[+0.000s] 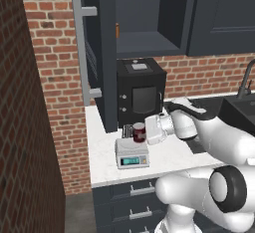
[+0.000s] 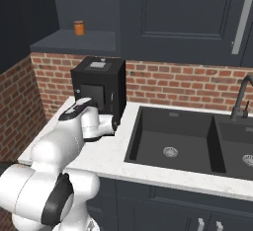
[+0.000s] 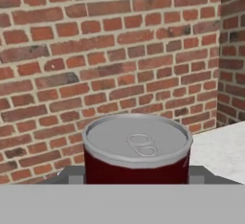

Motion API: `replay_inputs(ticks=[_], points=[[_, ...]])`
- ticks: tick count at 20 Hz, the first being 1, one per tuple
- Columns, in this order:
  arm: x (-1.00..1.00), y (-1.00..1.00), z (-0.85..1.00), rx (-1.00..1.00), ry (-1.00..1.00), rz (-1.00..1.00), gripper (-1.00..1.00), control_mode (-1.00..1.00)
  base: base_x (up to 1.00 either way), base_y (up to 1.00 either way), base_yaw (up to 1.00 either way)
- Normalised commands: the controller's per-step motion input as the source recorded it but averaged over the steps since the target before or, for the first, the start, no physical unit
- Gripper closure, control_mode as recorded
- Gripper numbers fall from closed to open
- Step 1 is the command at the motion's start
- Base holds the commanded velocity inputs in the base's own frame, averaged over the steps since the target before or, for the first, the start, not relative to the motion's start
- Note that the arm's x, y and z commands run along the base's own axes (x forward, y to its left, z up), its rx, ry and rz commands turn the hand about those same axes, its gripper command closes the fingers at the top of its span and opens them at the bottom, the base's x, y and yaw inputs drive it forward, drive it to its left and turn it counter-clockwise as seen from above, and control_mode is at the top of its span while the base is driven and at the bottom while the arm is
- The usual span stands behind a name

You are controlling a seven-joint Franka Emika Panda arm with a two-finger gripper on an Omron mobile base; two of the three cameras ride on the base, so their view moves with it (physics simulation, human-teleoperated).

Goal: Pick the canned food and place it on the digital scale for weighing, and close the cabinet.

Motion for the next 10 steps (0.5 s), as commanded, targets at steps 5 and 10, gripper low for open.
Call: replay_inputs(ticks=[5, 10], points=[[0.34, 0.14, -0.19, 0.00, 0.00, 0.00, 1.00, -1.00, 0.00, 0.00, 0.00], [0.06, 0.17, -0.20, 0.00, -0.02, 0.00, 1.00, -1.00, 0.00, 0.00, 0.00]])
